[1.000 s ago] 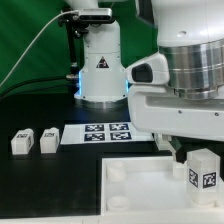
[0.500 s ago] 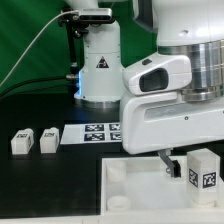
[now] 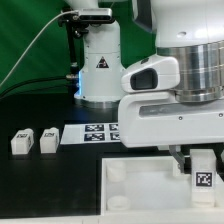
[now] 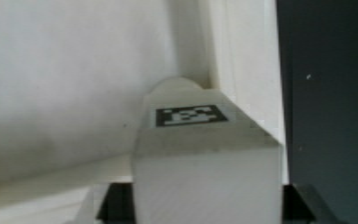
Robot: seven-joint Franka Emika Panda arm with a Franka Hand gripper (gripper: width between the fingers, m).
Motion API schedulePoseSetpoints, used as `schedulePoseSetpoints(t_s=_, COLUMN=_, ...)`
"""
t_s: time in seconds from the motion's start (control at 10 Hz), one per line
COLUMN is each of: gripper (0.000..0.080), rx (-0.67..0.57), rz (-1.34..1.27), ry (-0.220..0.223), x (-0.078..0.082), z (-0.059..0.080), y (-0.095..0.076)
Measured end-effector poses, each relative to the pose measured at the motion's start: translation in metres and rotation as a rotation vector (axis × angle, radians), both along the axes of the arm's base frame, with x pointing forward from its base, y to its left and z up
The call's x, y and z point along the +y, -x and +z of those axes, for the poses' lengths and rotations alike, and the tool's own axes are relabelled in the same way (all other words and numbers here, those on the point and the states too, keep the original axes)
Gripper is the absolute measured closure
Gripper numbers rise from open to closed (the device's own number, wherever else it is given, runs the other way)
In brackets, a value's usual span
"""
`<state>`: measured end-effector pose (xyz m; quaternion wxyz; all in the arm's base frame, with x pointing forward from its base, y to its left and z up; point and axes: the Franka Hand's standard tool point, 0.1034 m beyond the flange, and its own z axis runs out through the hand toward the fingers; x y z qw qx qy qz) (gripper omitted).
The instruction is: Assemble one leg
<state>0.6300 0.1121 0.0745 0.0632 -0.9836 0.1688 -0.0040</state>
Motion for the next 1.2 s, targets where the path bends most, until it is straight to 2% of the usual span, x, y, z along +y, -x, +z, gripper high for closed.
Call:
schedulePoseSetpoints(t_s=0.3, gripper=0.05, rx=0.055, rz=-0.398, ry=-0.031, x=-0.0035, z=-0.0017, y=-0.0003)
schedulePoseSetpoints(t_s=0.5, gripper=0.05, rx=0.115, rz=-0.797, ry=-0.04, x=-0.0013, z=-0.0015, y=0.002)
schedulePoseSetpoints(t_s=0.7, gripper=0.05, rx=0.169, rz=-1.168, ry=-0.117, x=-0.0055, z=-0.0028, y=0.0024)
schedulePoseSetpoints(t_s=0.8, gripper=0.05, rx=0.18, rz=-1.256, ry=-0.143, x=-0.0087, z=-0.004, y=0.004)
schedulePoseSetpoints(t_s=1.1, gripper=0.05, rx=0.173, rz=-1.201, ry=-0.142, x=-0.0083, z=-0.0045, y=0.0045)
schedulePoseSetpoints(t_s=1.2, gripper=0.0308, rx=0.168, rz=-1.175, ry=-0.138, x=-0.007, z=-0.0046, y=0.0048)
